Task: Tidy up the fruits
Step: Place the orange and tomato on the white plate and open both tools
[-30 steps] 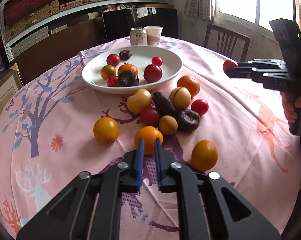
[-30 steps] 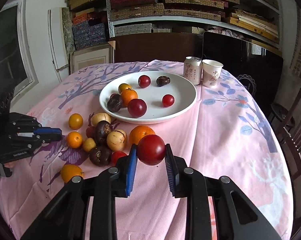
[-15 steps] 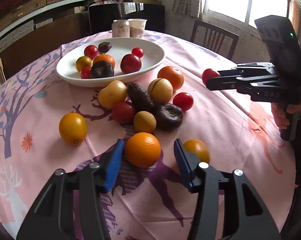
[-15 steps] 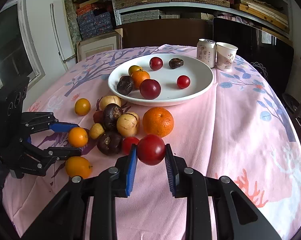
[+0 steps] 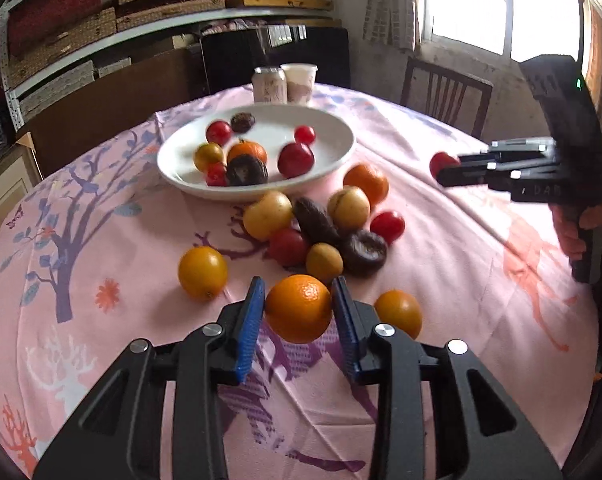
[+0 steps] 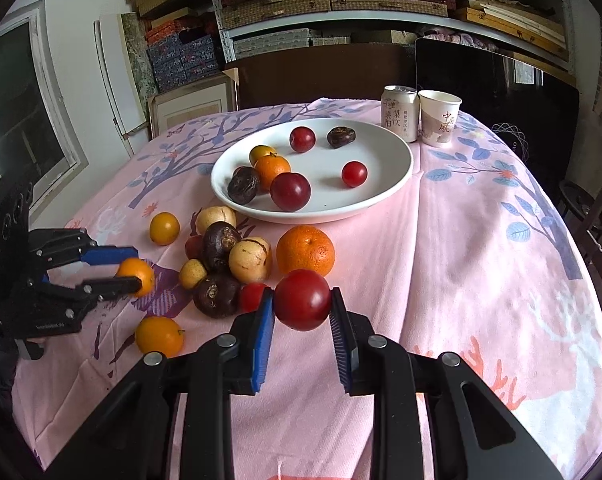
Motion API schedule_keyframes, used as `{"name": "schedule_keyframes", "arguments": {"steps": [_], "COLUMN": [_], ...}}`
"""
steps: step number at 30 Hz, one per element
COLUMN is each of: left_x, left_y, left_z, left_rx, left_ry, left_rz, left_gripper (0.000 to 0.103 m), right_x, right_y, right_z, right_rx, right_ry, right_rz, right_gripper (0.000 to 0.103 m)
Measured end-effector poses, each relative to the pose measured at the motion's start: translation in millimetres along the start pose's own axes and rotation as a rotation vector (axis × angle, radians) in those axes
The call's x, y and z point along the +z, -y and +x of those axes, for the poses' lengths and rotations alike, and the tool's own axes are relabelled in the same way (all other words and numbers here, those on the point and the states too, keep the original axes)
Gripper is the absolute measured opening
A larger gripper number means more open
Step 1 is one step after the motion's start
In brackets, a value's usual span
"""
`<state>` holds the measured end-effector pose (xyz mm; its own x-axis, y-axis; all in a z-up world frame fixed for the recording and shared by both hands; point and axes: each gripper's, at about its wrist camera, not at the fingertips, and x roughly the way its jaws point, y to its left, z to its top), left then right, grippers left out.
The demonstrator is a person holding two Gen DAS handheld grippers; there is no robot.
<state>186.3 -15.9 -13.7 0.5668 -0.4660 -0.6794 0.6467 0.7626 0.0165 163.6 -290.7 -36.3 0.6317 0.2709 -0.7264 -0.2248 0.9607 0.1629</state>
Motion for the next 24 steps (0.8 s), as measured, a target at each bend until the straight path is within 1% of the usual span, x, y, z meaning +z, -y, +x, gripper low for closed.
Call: {"name": "schedule_keyframes", "arguments": {"steps": [1,3,4,6,8,9,11,12,13,14,16,17,18,21,22,23,24], "left_x": [6,24,35,56,79,89,107,116,123,130,138,141,142,141,141,140,139], "left_y": [-3,-5,-4,-6,-13,-16,-21,-28,-35,-43,-57,-66,-73,-97,-102,-103,-100], "left_z": [-7,-15,-17,-16,-6,0,18,29,38,49,68,79,87,108,113,114,115], "left_rx": [-0.002,0.032,0.053,0.089,0.135,0.184,0.309,0.319,0.308,0.309,0.336,0.361,0.356,0.258,0.241,0.225,0.225], "left_ry": [0.026,0.074,0.095,0.141,0.163,0.165,0.155,0.132,0.11,0.096,0.097,0.1,0.099,0.105,0.106,0.112,0.117], "left_rz": [-0.009,0.002,0.01,0.017,-0.005,-0.012,0.001,-0.026,-0.052,-0.082,-0.108,-0.13,-0.156,-0.284,-0.313,-0.315,-0.293], "left_gripper": [0.034,0.034,0.034,0.034,0.034,0.034,0.034,0.034,0.034,0.034,0.034,0.034,0.034,0.034,0.034,0.034,0.035], "right_x": [3,14,22,39,59,71,91,103,111,117,133,137,142,146,146,145,144], "right_y": [1,6,8,11,13,16,23,27,30,32,38,43,47,57,59,60,61], "right_z": [-1,-7,-11,-16,-15,-9,5,16,25,34,60,72,84,112,119,124,129], "right_rx": [-0.007,-0.037,-0.032,-0.014,-0.049,-0.057,-0.058,-0.031,0.012,0.025,0.011,0.007,0.012,-0.014,-0.027,-0.024,-0.011], "right_ry": [0.006,0.05,0.076,0.132,0.159,0.162,0.165,0.172,0.178,0.185,0.159,0.146,0.125,0.073,0.056,0.036,-0.005], "right_rz": [0.002,0.028,0.037,0.035,0.017,0.017,0.029,0.031,0.021,0.024,0.025,0.05,0.079,0.123,0.125,0.126,0.118], "right_gripper": [0.028,0.028,0.028,0.028,0.028,0.027,0.027,0.028,0.027,0.027,0.027,0.027,0.028,0.028,0.028,0.028,0.032]}}
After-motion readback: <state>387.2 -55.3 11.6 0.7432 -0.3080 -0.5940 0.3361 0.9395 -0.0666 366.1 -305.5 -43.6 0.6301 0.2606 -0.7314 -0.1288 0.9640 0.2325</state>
